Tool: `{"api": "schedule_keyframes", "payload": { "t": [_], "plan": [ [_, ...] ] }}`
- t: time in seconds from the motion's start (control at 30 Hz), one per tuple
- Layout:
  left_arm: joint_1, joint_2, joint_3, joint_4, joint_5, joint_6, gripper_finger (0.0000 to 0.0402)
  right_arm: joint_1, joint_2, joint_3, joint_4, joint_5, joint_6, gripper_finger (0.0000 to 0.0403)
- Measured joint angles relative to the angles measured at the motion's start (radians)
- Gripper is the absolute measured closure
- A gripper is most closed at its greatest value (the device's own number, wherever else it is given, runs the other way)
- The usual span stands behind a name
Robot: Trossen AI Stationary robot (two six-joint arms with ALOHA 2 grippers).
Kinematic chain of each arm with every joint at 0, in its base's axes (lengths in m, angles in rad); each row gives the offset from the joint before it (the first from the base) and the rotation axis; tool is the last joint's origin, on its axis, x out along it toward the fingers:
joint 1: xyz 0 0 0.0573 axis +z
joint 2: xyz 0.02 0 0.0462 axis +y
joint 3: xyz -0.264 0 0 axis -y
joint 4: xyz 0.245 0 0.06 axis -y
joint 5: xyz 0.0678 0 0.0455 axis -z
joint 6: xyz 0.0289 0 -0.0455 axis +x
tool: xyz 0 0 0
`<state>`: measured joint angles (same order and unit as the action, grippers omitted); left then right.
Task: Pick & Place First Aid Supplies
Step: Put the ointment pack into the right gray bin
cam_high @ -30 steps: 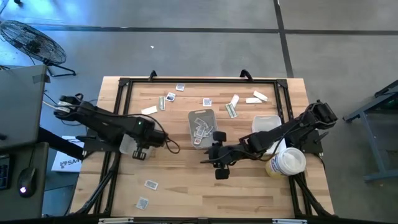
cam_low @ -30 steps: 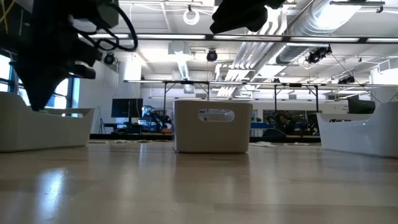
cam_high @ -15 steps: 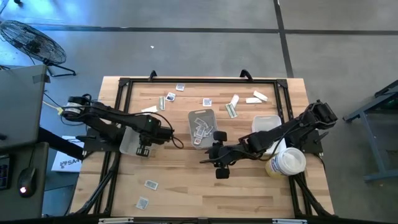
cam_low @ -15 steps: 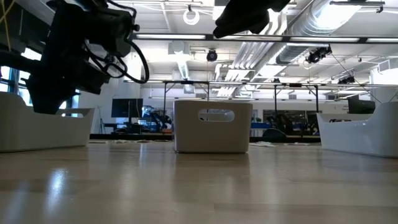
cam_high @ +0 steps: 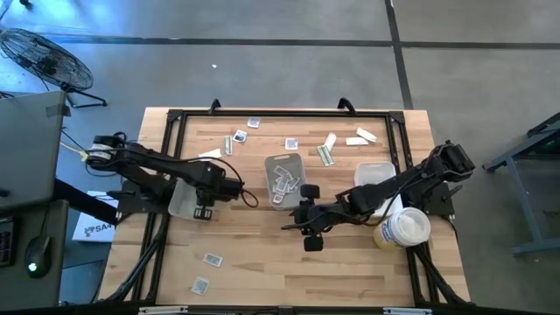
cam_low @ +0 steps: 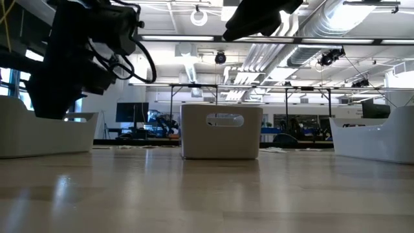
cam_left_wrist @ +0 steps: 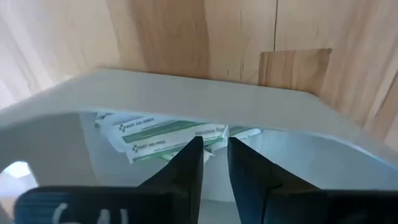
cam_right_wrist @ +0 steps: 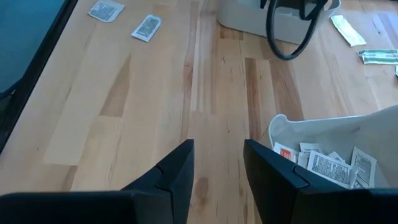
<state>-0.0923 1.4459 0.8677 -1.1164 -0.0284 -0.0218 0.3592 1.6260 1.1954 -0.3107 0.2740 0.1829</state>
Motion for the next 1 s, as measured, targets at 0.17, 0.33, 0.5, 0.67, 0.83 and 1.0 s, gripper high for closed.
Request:
{"api": "schedule_keyframes", "payload": {
  "t": [0.17,0.33,0.5,0.67,0.83,1.0],
  "plan": [
    [-0.035,-0.051,0.019,-0.045,0.000,-0.079,0.0327,0.000,0.000,0.000,-0.002,0.000,0.000,0.0270],
    [-0.131,-0.086,0.142,-0.088,0.053,-0.357,0.0331,0.000,0.000,0.000,-0.008,0.006,0.000,0.0270],
    [-0.323,-0.091,0.257,0.032,0.015,-0.465,0.0349,-0.019,0.000,0.000,-0.007,0.008,-0.004,0.0270],
    [-0.519,-0.077,0.264,0.272,-0.041,-0.458,0.0368,-0.045,0.000,0.000,-0.007,0.008,-0.003,0.0270],
    [-0.678,0.002,0.264,0.287,-0.181,-0.531,0.0373,-0.055,0.000,0.000,-0.007,0.008,0.000,0.0270],
    [-0.751,0.092,0.263,0.245,-0.169,-0.751,0.0372,-0.055,0.000,0.000,-0.006,0.008,0.000,0.0270]
  ]
}}
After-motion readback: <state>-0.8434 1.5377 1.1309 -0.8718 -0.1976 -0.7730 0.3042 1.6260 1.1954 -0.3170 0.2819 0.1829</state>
